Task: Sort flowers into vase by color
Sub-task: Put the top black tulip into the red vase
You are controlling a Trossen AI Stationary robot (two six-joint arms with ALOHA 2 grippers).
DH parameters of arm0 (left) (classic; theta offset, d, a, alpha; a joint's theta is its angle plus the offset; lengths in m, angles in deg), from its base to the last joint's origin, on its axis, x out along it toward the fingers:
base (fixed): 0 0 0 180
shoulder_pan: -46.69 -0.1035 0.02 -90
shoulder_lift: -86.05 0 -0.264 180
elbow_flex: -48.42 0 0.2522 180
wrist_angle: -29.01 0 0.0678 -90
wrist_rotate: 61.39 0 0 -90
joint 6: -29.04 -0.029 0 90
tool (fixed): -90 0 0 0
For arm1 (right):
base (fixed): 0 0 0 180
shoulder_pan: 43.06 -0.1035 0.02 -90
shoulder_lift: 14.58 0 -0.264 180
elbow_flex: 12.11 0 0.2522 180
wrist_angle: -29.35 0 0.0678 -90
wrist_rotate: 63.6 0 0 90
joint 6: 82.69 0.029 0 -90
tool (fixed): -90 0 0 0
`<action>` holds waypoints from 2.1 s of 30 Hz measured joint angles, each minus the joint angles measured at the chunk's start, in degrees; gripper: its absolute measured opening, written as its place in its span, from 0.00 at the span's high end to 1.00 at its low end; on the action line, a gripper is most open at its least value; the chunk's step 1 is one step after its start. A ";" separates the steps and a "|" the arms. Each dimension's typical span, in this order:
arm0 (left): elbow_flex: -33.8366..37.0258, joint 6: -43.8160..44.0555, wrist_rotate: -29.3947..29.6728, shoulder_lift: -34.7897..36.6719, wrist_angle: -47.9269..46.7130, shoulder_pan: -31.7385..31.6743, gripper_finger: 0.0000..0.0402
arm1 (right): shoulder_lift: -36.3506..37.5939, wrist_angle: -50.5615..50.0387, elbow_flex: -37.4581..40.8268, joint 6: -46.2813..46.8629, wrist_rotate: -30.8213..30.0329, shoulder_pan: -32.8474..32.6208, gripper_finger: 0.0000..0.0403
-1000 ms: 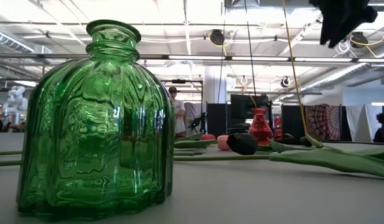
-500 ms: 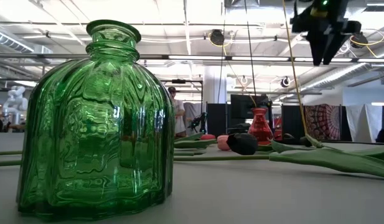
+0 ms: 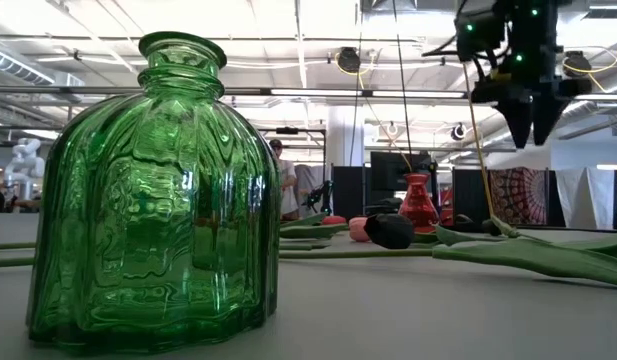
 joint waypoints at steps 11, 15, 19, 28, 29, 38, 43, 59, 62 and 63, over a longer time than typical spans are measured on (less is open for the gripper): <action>0.00 0.00 0.00 0.00 0.00 0.00 0.74 | 0.96 15.28 13.42 4.47 5.19 5.48 0.54; 0.00 0.00 0.01 0.01 0.00 -0.01 0.74 | -0.60 18.39 15.96 5.97 4.75 6.84 0.54; -0.02 0.00 0.01 0.00 0.00 0.00 0.74 | -2.48 22.72 16.38 5.08 3.65 7.46 0.54; 0.00 0.00 0.02 0.00 0.00 0.00 0.74 | -9.55 28.07 16.38 10.00 2.70 8.00 0.54; -0.02 0.00 0.00 0.02 0.00 0.00 0.74 | -10.42 28.08 16.38 11.44 2.52 8.18 0.54; -0.02 0.00 0.02 0.02 0.00 0.00 0.74 | -14.86 28.83 16.38 22.90 2.14 8.18 0.54; -0.02 0.00 0.01 0.01 0.00 0.00 0.74 | -15.36 30.35 16.38 25.95 2.14 8.68 0.54; -0.01 0.00 0.01 0.00 0.00 0.00 0.74 | -15.36 33.78 16.38 12.23 5.38 20.40 0.54; 0.00 0.00 0.00 0.02 0.00 0.00 0.74 | -15.36 34.41 16.38 9.94 7.48 22.22 0.54; 0.00 0.00 0.02 0.00 -0.02 0.00 0.74 | -15.34 34.38 16.38 9.22 8.02 22.64 0.54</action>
